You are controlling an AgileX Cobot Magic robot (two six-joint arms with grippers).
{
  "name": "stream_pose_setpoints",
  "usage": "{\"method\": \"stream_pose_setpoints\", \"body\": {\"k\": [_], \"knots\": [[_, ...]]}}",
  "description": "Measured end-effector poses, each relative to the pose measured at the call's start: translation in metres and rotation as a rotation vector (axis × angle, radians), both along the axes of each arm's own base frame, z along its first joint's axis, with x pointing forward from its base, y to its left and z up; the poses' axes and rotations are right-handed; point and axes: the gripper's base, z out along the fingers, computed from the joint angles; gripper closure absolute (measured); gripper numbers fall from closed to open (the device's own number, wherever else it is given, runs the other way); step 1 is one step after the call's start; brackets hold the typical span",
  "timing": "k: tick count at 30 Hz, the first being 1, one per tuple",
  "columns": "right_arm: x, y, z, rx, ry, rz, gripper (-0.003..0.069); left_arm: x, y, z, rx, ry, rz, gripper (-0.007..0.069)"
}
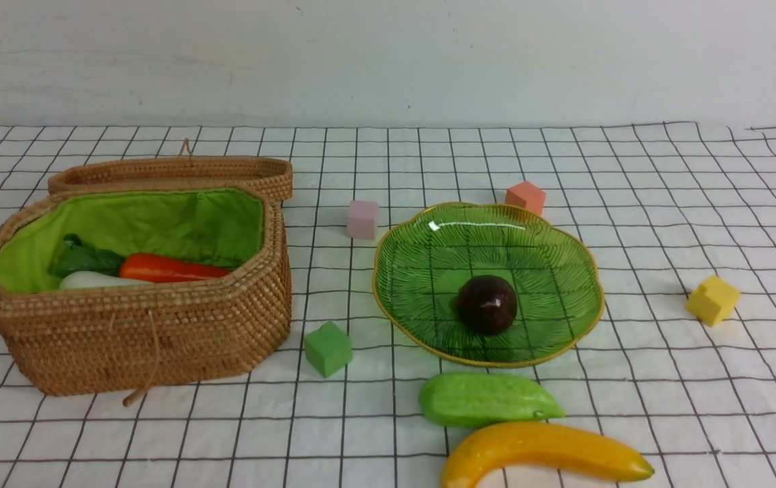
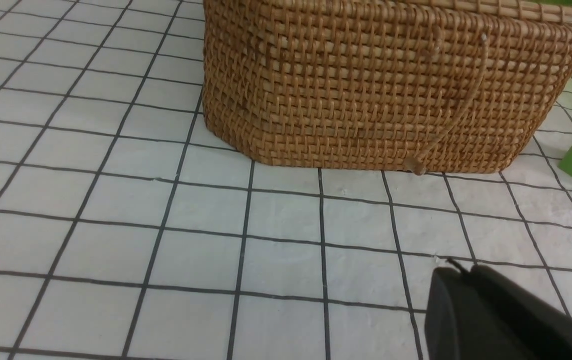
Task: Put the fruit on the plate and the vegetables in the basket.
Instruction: Use the right arm to grab a mango and put it into the right plate
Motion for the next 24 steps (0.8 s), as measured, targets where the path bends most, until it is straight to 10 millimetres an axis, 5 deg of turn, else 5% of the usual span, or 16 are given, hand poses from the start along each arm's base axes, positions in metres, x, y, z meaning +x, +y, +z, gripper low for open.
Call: {"method": "stream_pose_setpoints", "body": {"k": [2, 6, 10, 19, 22, 24], "knots": [[0.018, 0.002, 0.018, -0.07, 0.11, 0.021, 0.0414, 0.0, 0.0, 0.0, 0.0, 0.0, 0.0, 0.0606], [0.051, 0.002, 0.019, -0.251, 0.304, 0.042, 0.0414, 0.0, 0.0, 0.0, 0.0, 0.0, 0.0, 0.0605], [0.091, 0.012, -0.008, -0.375, 0.522, 0.18, 0.0414, 0.0, 0.0, 0.0, 0.0, 0.0, 0.0, 0.0603], [0.116, 0.08, -0.062, -0.703, 0.799, 0.698, 0.0388, 0.0, 0.0, 0.0, 0.0, 0.0, 0.0, 0.0603], [0.118, 0.103, -0.075, -0.846, 0.84, 0.849, 0.0311, 0.0, 0.0, 0.0, 0.0, 0.0, 0.0, 0.0603], [0.121, 0.127, -0.083, -0.976, 0.859, 0.961, 0.0189, 0.0, 0.0, 0.0, 0.0, 0.001, 0.0, 0.0603]]}}
